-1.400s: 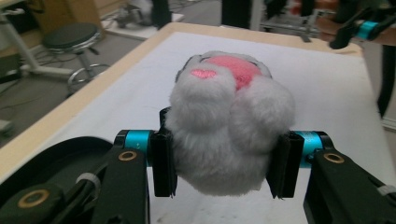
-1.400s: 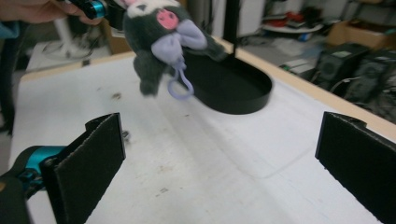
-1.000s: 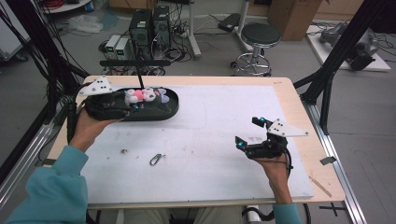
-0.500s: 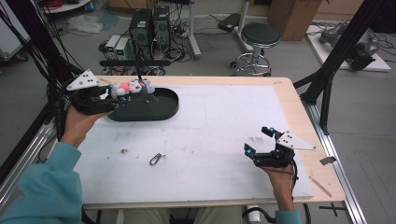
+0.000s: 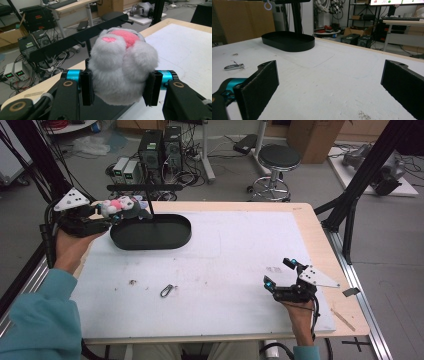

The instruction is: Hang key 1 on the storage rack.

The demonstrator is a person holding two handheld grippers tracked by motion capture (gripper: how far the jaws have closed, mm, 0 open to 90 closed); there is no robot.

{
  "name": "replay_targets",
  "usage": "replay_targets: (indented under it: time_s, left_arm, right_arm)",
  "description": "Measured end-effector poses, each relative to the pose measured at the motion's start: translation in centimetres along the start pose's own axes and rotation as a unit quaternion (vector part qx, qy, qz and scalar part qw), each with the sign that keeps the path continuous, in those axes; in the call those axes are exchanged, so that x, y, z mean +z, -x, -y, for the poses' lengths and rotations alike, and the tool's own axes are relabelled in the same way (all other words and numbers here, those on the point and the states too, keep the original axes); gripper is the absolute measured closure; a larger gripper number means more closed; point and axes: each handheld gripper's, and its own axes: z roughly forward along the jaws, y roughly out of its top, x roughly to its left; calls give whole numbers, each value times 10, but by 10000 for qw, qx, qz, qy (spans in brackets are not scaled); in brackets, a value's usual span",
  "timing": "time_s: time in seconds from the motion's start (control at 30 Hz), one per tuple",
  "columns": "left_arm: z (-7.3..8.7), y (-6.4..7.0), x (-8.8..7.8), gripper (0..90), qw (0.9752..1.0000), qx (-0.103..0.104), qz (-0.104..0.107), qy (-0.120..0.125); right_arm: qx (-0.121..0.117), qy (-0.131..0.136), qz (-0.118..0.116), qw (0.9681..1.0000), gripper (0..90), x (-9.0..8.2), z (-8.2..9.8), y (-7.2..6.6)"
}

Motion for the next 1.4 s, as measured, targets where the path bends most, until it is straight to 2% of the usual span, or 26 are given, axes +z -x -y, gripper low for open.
replay_targets:
  time_s: [0.07,0.2,0.47,0.7,1.17,1.4]
  left_arm:
    - [-1,-3,0,533,10000,-14,-37,-6]
    - [-4,-8,1,532,9999,-32,-150,0]
    - [-4,-20,-1,533,9989,-113,-454,-19]
    - [-6,-26,-2,533,9984,-139,-543,-43]
    - [-17,-34,15,533,9961,-147,-869,-88]
    - [-19,-33,23,533,9957,-156,-909,-60]
  right_arm:
    - [-9,69,19,10000,7,0,1,0]
    - [-4,38,44,10000,6,1,3,-1]
    - [-55,140,106,9998,6,2,5,0]
    - [-87,180,109,9997,6,2,6,-1]
    - [-84,225,133,9996,6,3,8,-1]
    - [-70,212,101,9997,6,3,10,-2]
